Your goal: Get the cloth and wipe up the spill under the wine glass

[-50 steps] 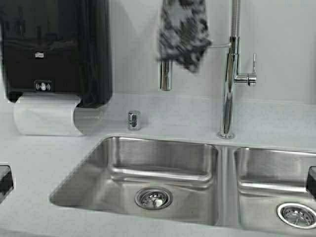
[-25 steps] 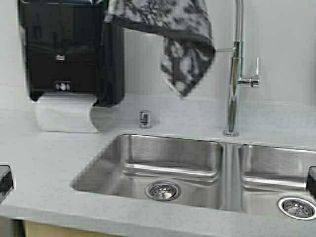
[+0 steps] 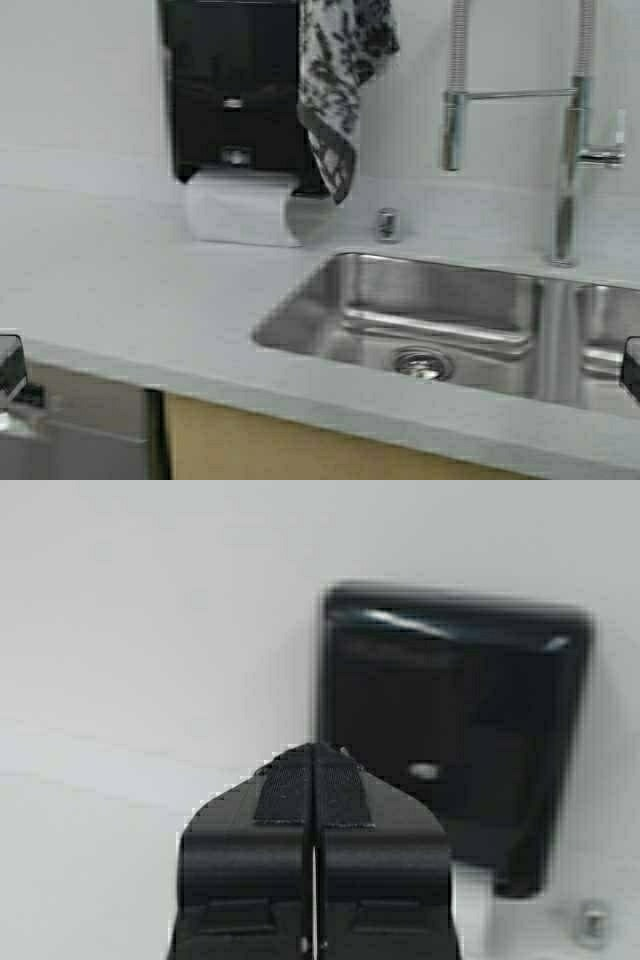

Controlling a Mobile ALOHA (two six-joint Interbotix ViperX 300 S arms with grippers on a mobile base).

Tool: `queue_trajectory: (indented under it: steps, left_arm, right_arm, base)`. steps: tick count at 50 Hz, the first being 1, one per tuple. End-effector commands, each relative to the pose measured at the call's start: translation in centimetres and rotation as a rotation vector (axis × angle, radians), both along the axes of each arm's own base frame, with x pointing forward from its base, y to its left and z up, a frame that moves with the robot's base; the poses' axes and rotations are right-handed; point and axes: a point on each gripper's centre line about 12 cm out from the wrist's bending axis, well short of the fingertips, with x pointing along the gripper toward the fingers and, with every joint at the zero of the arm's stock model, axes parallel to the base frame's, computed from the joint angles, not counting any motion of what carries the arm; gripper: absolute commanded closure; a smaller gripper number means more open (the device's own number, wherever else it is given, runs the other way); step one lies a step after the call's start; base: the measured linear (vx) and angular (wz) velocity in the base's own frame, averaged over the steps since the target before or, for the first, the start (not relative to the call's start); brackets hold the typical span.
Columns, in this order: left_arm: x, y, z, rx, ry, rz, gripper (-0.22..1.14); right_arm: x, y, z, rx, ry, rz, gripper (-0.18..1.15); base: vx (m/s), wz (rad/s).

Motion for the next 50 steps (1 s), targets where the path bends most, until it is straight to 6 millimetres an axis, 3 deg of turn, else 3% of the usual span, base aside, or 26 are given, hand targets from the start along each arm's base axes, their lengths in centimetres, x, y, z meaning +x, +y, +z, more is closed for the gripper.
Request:
queue_trajectory:
  steps: [1,16,36,41,50]
  left_arm:
    - [0.1,0.0,0.5,-0.003,-0.005,0.0,0.89]
    - [0.2,0.0,0.4,-0.014,0.005,-0.001,0.89]
    - [0.3,0.0,0.2,-0.016,0.015,-0.001,0.89]
    - [0.3,0.0,0.3,-0.018,0.014,-0.002,0.89]
    - [0.3,0.0,0.2,-0.025,0.017,-0.003,0.89]
  right_arm:
    - [-0.5,-0.4,-0.2,0.0,0.009,0.004,0.79]
    - [-1.2,-1.0,-3.9,-0.065,0.074,0.002,0.79]
    - [-1.3,-1.4,-5.6,-0.097,0.107,-0.004,0.8]
    - [-0.4,-2.4,-6.1,-0.094,0.127,-0.051,0.8]
    - [2.4,-5.9,-6.4,0.018,0.231,-0.215,0.8]
  base:
    - [-0.14,0.44]
    - [-0.12,0.59]
    - [-0.12,0.55]
    - [-0.13,0.48]
    - [-0.12,0.45]
